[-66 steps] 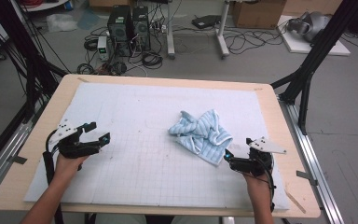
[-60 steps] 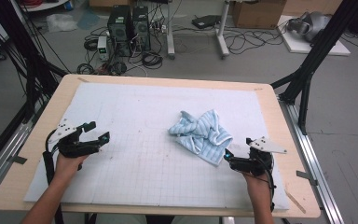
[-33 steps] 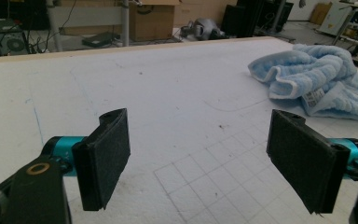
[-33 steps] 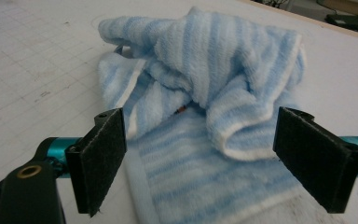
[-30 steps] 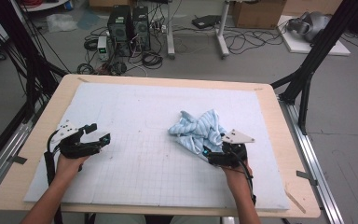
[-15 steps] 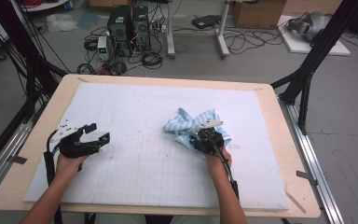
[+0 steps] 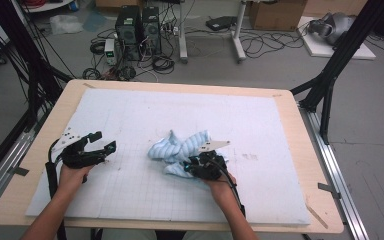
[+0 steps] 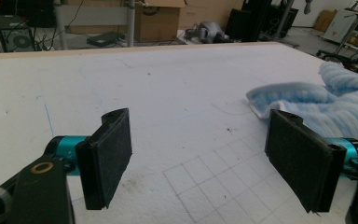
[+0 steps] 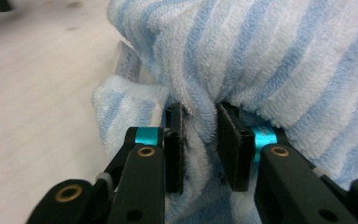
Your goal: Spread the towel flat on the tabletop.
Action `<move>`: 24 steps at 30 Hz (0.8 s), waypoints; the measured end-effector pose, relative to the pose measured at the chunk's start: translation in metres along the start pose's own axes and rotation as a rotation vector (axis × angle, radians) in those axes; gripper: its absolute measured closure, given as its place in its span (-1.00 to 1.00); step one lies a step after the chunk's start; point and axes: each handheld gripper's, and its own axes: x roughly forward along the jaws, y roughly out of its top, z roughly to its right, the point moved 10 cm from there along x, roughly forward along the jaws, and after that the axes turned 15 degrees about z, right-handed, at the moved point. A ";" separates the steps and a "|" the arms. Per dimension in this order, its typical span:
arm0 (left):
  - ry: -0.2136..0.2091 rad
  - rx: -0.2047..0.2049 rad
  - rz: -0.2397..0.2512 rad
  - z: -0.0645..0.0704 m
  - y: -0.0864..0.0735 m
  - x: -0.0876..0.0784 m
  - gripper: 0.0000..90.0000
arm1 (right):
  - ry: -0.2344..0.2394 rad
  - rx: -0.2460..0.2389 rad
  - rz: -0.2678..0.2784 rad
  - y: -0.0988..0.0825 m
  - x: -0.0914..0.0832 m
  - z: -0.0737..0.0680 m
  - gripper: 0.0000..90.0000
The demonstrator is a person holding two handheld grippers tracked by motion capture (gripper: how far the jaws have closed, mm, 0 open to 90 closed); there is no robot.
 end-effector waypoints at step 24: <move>-0.004 -0.010 0.004 0.000 0.001 0.000 -0.48 | 0.054 -0.170 -0.197 0.066 0.060 0.018 0.13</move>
